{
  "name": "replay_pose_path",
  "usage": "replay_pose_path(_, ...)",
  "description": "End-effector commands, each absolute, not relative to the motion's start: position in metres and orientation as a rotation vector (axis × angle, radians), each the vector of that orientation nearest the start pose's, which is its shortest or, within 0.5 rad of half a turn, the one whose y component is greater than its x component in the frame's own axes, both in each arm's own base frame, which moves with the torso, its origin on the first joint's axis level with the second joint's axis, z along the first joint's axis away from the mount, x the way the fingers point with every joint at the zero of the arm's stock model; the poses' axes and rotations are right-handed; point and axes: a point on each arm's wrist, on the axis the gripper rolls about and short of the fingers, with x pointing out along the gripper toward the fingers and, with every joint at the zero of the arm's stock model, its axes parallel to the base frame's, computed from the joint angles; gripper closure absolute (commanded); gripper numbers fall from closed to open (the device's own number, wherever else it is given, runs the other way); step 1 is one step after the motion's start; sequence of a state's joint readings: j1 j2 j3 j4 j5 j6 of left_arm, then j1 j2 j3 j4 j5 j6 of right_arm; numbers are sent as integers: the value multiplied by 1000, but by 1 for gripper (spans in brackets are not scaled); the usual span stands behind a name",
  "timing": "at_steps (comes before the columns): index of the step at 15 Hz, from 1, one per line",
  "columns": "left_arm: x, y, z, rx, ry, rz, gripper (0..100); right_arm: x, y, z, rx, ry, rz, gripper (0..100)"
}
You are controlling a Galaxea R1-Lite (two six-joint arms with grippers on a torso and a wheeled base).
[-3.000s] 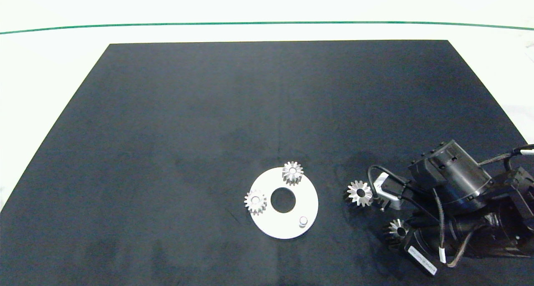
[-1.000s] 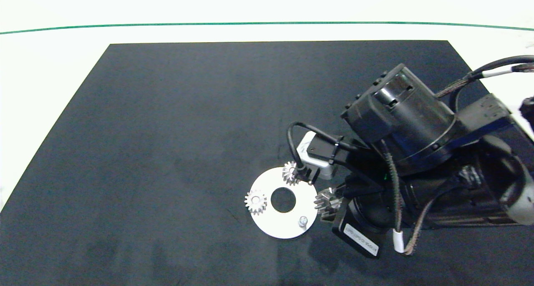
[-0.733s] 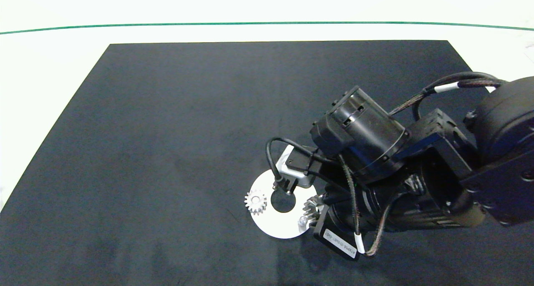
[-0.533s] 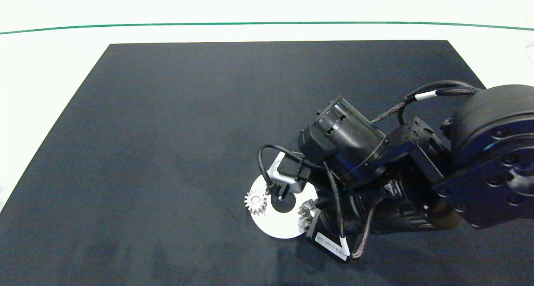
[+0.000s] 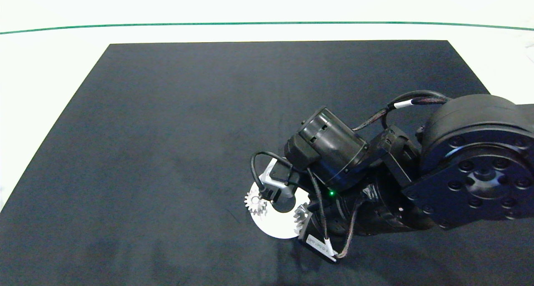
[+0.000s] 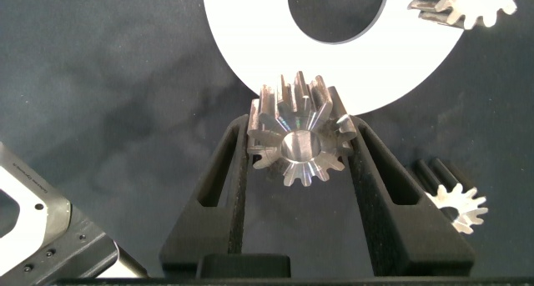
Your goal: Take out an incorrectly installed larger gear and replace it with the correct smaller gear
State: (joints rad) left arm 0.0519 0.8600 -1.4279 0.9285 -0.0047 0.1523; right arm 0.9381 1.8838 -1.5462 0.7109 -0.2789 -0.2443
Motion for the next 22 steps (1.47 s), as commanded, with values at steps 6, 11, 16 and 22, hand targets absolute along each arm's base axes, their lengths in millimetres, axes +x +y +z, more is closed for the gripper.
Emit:
replay_pose_path(6, 7, 0, 348, 143, 369, 19, 0, 207, 266, 203, -844, 831, 700, 72)
replay_pose_path(11, 7, 0, 348, 143, 369, 19, 0, 208, 270, 200, -847, 836, 700, 72)
replay_pose_path(16, 7, 0, 348, 143, 369, 19, 0, 209, 271, 198, -845, 840, 700, 72)
replay_pose_path(22, 5, 0, 348, 143, 365, 19, 0, 210, 271, 196, -849, 845, 696, 72)
